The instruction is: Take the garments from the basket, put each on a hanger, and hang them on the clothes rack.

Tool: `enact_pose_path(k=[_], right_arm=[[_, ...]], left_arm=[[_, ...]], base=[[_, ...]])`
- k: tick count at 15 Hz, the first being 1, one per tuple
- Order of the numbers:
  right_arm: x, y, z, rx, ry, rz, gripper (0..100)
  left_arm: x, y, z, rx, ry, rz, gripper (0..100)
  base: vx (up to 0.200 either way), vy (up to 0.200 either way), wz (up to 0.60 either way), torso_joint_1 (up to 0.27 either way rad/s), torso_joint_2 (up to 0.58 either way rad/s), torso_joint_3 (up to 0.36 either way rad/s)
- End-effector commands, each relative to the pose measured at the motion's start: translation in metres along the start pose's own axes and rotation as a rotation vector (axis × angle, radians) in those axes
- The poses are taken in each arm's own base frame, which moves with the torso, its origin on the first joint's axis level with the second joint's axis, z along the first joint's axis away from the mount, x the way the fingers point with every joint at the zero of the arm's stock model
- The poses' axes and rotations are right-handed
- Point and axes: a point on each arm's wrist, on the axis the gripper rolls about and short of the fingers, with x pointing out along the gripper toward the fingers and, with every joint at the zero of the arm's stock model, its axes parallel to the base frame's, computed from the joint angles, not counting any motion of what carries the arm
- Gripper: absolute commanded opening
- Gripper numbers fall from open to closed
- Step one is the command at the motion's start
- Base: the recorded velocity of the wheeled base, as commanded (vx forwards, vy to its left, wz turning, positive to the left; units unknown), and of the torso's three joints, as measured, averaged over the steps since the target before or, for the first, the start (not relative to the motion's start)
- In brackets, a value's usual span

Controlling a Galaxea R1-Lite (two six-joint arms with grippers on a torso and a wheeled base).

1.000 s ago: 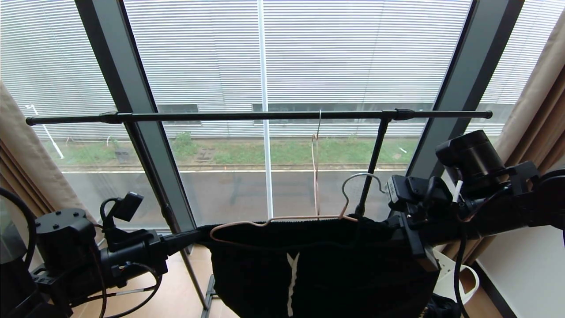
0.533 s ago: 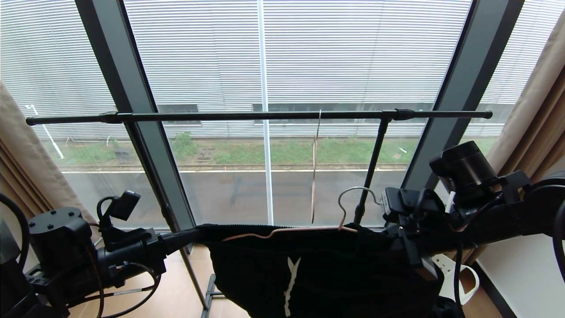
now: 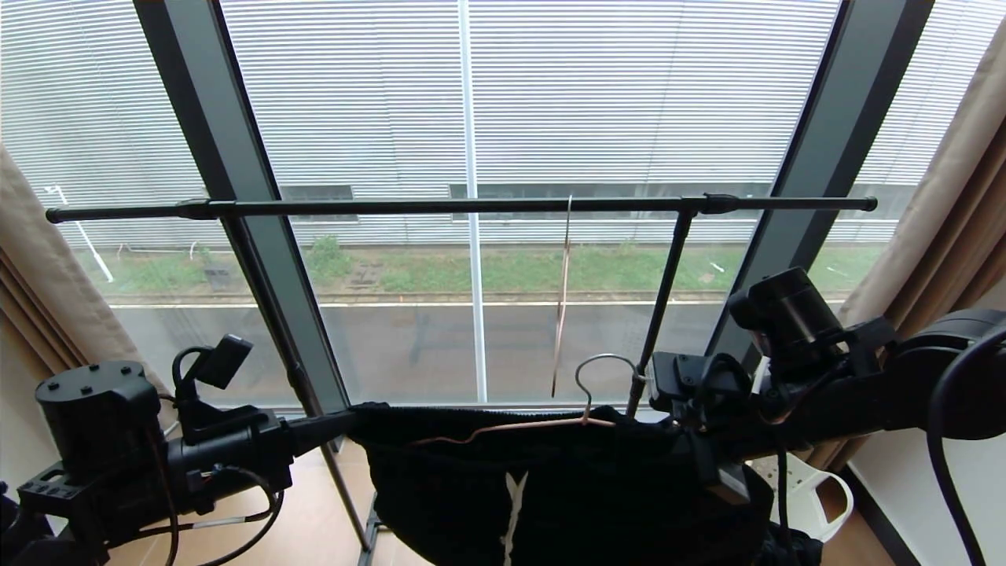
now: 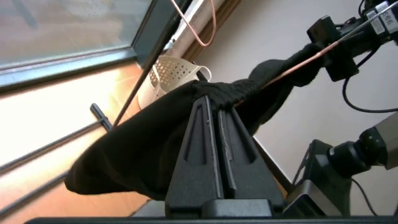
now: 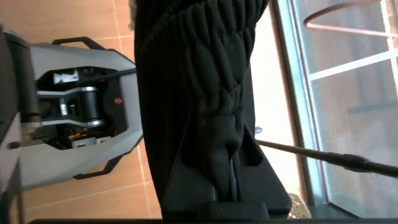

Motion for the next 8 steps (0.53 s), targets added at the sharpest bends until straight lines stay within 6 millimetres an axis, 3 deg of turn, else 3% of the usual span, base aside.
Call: enact_pose_path(k=[1, 4, 5, 8], right_arm=[[0.015, 0.003, 0.002, -0.013, 0.008, 0.024, 0], [0.021, 0.008, 0.014, -0.005, -0.011, 0.039, 0], [0.022, 0.011, 0.021, 0.016, -0.017, 0.043, 0], [0.025, 0.015, 0.027, 0.046, -0.027, 0.043, 0]], left_arm=[[-0.013, -0.049, 0.039, 0.038, 0.021, -0.016, 0], [-0.003, -0.071, 0.039, 0.118, 0.122, 0.171, 0], [0.011, -0.088, 0.031, 0.164, 0.149, 0.25, 0], [0.02, -0.103, 0.025, 0.207, 0.154, 0.278, 0]], base=[[0.0, 0.0, 0.0, 0.0, 0.0, 0.0], [0.0, 0.0, 0.0, 0.0, 0.0, 0.0], [0.0, 0.0, 0.0, 0.0, 0.0, 0.0], [0.0, 0.0, 0.0, 0.0, 0.0, 0.0]])
